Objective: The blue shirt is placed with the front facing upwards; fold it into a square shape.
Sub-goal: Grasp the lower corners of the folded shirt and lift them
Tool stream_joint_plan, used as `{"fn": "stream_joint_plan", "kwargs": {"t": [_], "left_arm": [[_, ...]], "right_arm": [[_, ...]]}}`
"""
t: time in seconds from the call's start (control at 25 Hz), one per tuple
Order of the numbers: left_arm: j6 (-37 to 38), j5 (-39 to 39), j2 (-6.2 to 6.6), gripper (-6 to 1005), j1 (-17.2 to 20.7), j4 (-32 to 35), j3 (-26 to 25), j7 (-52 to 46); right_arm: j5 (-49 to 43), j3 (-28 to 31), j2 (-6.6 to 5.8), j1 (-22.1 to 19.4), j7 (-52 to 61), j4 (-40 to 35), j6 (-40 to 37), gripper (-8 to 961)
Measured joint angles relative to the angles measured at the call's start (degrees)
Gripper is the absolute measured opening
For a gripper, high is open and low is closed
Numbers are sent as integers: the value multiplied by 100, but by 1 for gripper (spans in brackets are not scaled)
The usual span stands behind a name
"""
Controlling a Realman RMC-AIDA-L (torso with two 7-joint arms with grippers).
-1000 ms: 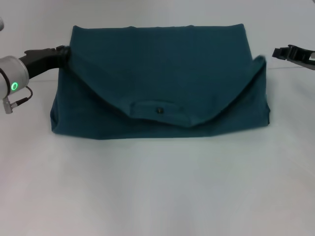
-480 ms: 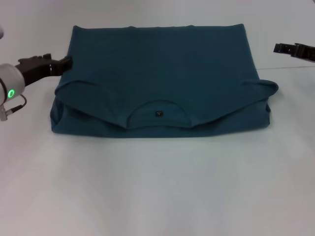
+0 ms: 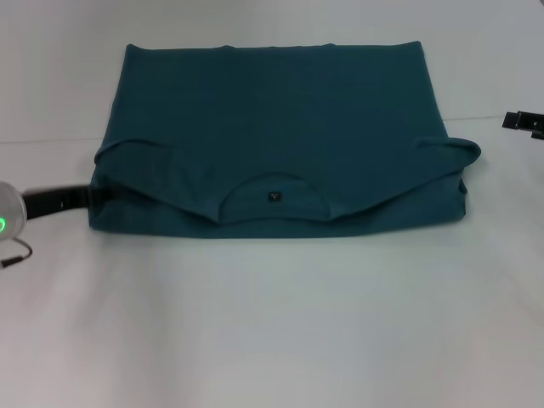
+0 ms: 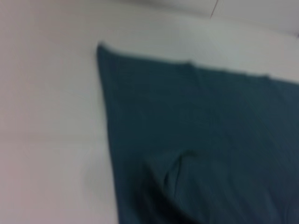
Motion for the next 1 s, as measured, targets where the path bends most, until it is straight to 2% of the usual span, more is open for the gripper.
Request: {"fn": "stream_joint_plan", "kwargs": {"t": [0.16, 0.36, 0.64, 0.84, 1.0], "left_arm": [[110, 585, 3, 691, 31, -94, 30, -786], [137, 1018, -14, 691, -26, -53, 33, -1191], [-118, 1044, -26, 690, -202, 293, 38, -1024], [-428, 1048, -108, 682, -259, 373, 39, -763], [-421, 1020, -76, 672, -323, 512, 22, -642]], "right_arm": [[-7, -38, 12, -25, 3, -2, -37, 704], [-21, -37, 33, -16, 5, -4, -70, 703], [-28, -34, 41, -5, 8, 14, -63, 702], [-31, -34, 52, 1, 10, 39, -64, 700], [-36, -39, 72, 1, 11, 35, -70, 699]]}}
